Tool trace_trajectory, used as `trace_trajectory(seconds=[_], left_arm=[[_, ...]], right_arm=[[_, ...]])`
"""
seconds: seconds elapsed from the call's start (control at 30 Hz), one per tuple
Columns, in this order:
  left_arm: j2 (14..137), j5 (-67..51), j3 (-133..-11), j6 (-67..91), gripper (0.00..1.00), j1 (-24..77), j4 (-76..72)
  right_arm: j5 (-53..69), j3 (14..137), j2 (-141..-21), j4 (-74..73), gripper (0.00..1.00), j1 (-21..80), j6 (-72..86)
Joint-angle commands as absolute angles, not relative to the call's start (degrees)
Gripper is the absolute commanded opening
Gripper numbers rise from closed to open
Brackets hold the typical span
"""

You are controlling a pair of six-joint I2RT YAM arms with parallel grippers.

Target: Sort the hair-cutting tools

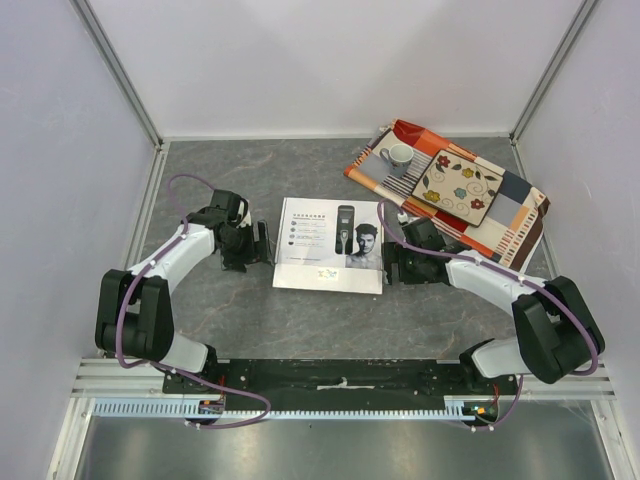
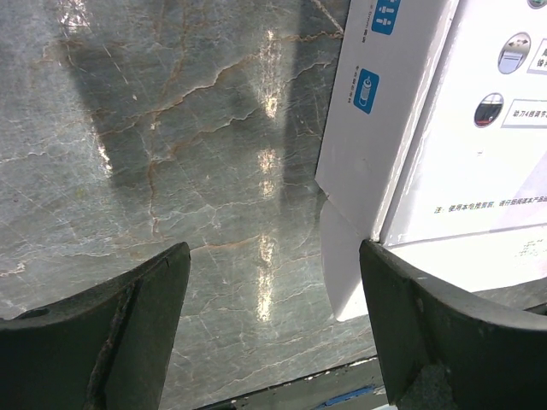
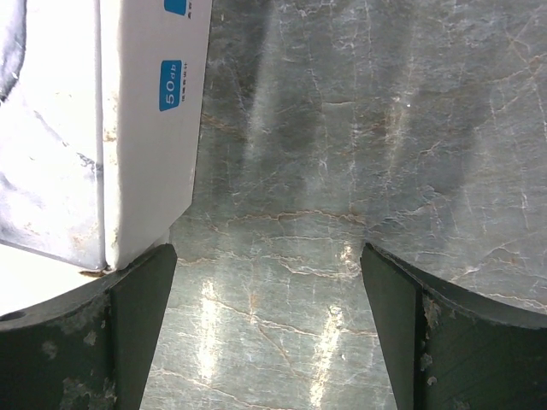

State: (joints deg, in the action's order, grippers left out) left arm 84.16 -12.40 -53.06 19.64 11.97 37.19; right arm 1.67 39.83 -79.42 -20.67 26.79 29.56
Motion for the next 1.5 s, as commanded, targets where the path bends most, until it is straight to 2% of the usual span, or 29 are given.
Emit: trace_trajectory(seconds=[0.0, 0.6, 0.87, 0.97, 1.0, 1.1, 1.2, 1.47], left_arm=[[83.23, -16.52, -54.75, 17.67, 0.87, 12.83, 36.47], [84.11, -17.75, -60.29, 17.4, 0.87, 12.83, 37.79], [85.16, -20.65, -69.86, 17.75, 0.88, 12.92, 37.79], [86.92, -24.6, -73.29, 17.58, 0.92, 12.92, 34.9], [87.88, -26.09, -74.08, 17.93, 0.99, 13.01, 34.11], [89.82, -28.12, -76.99, 18.37, 1.0, 13.45, 31.21], [92.98, -30.67, -79.71, 19.07, 1.0, 13.89, 28.75], [102.28, -36.03, -84.37, 22.67, 0.98, 14.41, 18.29]], right_arm=[[1.15, 40.69, -77.96, -21.35, 0.98, 27.51, 29.45], [-5.35, 44.29, -78.58, -23.19, 0.98, 27.51, 24.88], [-13.0, 52.19, -70.15, -31.45, 0.98, 27.86, 19.6], [-12.92, 54.13, -65.93, -32.61, 0.98, 28.91, 18.55], [-12.4, 54.4, -64.96, -32.69, 0.96, 30.13, 18.37], [-8.55, 54.76, -61.27, -31.38, 0.93, 33.21, 18.46], [-4.59, 54.49, -59.77, -29.89, 0.84, 36.11, 20.03], [-0.96, 51.6, -64.59, -21.55, 0.69, 48.75, 27.06]])
